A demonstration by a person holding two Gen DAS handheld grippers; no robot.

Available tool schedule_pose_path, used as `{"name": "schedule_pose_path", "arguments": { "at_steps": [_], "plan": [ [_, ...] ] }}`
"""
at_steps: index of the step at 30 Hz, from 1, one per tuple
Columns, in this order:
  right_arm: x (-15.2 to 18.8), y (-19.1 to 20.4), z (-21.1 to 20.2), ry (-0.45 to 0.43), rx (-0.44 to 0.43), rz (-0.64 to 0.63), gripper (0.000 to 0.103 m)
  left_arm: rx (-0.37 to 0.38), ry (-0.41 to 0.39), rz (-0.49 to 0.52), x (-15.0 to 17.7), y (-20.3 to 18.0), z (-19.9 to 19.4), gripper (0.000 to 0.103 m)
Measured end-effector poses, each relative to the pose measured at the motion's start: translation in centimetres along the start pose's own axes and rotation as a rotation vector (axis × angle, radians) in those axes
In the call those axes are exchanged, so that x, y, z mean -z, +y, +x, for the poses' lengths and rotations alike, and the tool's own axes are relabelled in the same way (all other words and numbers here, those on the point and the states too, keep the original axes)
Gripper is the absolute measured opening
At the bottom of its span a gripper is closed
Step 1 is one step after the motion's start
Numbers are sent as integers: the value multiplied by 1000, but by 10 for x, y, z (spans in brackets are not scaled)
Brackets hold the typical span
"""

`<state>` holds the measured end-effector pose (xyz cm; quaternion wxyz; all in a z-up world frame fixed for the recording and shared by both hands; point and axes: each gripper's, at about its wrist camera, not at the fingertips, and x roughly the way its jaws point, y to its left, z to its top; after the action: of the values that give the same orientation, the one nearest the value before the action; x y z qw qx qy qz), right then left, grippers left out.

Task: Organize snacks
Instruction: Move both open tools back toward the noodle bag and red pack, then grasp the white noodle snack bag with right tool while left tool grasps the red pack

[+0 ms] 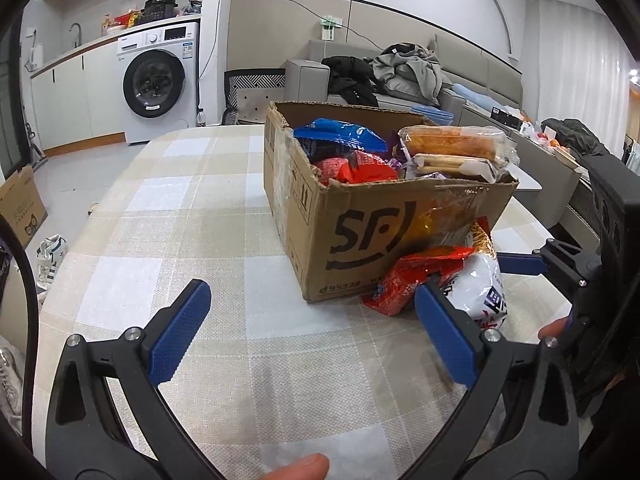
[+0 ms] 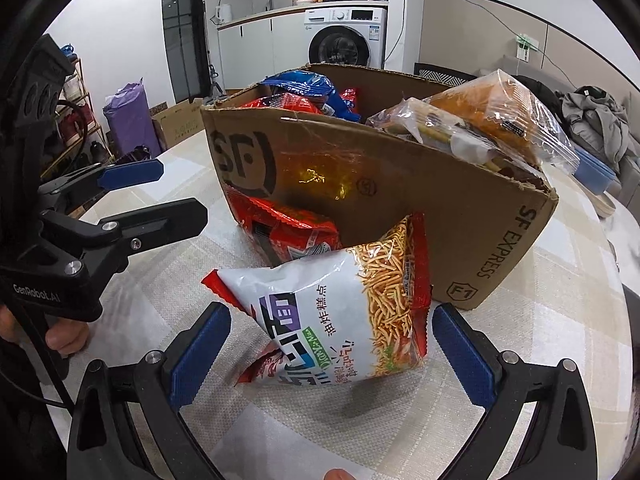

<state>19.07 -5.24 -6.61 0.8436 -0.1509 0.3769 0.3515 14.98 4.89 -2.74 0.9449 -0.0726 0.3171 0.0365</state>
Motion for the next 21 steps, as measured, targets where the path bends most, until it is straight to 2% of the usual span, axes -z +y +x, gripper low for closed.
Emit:
{"name": "schedule_pose_path", "arguments": {
  "at_steps": [11, 13, 18, 21],
  "plan": [
    [-7, -5, 8, 16, -17, 9, 103, 3, 16, -6, 2, 2, 5, 102],
    [-7, -5, 6, -3, -19, 10, 99, 2, 17, -6, 2, 2, 5, 102],
    [-7, -5, 3, -13, -9, 12, 82, 2, 17, -6, 2, 3, 5, 102],
    [-7, -3, 3, -17, -1, 0, 76, 1, 18, -6, 2, 3, 5, 102]
  ]
}}
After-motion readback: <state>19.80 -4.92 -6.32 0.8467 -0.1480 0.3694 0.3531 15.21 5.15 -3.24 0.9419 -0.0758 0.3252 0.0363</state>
